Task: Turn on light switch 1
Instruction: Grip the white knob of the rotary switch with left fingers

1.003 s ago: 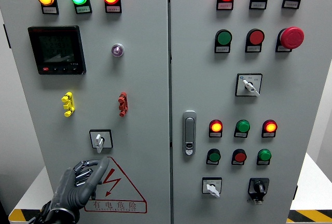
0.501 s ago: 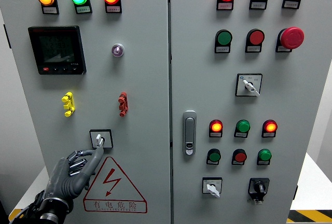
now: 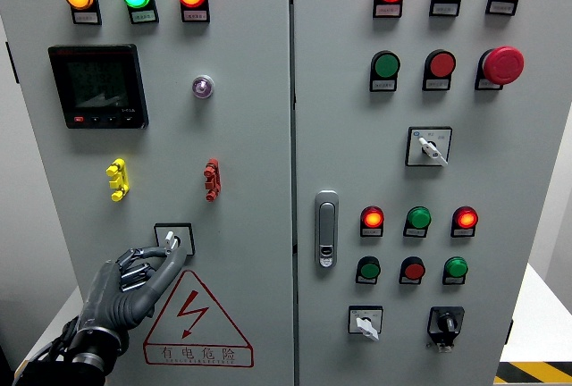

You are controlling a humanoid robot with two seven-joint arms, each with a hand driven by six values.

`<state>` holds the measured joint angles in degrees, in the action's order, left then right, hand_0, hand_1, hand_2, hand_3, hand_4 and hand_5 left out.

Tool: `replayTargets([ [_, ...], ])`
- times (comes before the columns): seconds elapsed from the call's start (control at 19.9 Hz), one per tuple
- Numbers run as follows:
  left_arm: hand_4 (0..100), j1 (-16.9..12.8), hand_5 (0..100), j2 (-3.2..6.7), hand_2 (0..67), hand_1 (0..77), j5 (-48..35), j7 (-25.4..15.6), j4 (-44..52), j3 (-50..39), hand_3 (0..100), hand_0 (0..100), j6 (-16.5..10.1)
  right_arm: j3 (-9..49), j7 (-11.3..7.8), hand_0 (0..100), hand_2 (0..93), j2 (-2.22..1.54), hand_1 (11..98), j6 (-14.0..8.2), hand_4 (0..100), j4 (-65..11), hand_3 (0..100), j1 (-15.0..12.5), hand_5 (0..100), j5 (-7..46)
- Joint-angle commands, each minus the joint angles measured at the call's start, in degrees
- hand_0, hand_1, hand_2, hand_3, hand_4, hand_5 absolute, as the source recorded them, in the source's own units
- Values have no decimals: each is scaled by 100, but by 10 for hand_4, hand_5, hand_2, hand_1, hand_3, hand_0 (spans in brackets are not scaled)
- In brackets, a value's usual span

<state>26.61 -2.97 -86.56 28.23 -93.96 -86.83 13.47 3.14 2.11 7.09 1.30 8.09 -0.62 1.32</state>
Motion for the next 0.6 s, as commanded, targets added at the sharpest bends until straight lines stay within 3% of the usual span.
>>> replayTargets([
  [0.0,1000,46,1000,-10,429,652,-1,42,18,8,922,0,76,-6,0,0,0,-6,196,1,194,0,198,0,105,0],
  [0.55,1000,151,1000,-2,468,608,-10,332,9,44,942,0,252,-6,0,0,0,3,196,-7,194,0,198,0,105,0],
])
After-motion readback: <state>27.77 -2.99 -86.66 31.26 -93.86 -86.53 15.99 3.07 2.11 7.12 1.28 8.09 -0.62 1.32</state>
